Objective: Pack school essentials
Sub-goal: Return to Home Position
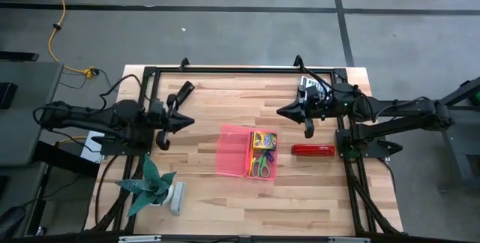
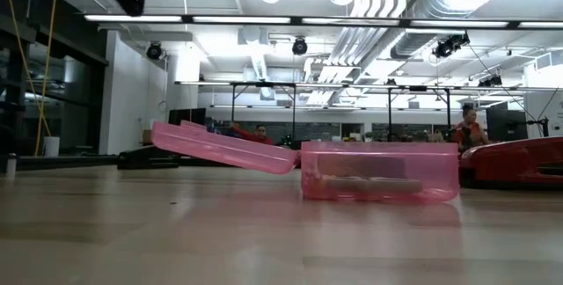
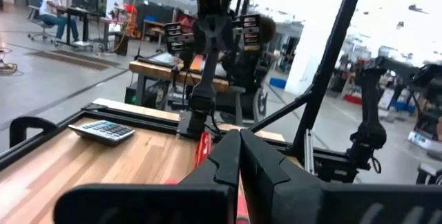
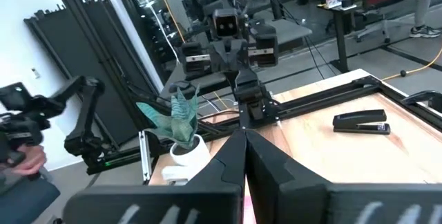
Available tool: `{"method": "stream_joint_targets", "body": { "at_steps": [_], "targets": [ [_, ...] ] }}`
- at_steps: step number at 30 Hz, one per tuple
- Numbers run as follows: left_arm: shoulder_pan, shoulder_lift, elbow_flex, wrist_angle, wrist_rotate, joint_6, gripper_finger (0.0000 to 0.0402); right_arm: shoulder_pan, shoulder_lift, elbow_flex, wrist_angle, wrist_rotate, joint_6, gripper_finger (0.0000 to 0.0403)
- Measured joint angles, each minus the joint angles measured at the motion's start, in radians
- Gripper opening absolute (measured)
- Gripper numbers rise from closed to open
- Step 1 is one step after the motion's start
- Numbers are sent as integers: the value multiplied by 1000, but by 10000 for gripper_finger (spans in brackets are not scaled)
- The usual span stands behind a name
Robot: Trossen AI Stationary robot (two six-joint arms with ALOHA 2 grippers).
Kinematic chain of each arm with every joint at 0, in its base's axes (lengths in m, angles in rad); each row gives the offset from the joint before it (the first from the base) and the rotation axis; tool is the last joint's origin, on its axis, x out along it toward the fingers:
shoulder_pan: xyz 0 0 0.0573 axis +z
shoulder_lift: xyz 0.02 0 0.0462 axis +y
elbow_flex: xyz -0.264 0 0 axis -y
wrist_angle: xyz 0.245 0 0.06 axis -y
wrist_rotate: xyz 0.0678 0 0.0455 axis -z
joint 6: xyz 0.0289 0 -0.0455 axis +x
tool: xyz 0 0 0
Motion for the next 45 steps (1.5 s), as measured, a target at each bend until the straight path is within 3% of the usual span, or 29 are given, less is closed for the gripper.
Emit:
{"method": "stream_joint_targets", "body": {
  "at_steps": [16, 20, 26, 34, 45],
  "targets": [
    [0, -523, -334, -34, -27, -53, 0, 0, 0, 0, 1, -9, 75, 0],
    [1, -524, -378, -36, -31, -59, 0, 0, 0, 0, 3, -9, 81, 0],
    [3, -525, -384, -195, -11, -96, 0, 0, -15, 0, 1, -10, 101, 0],
    [5, -506, -383, -205, 31, -113, 0, 0, -109, -10, -91, -17, 87, 0],
    [5, -505, -383, -204, 29, -113, 0, 44, -460, -359, 27, -17, 96, 0]
  ]
}}
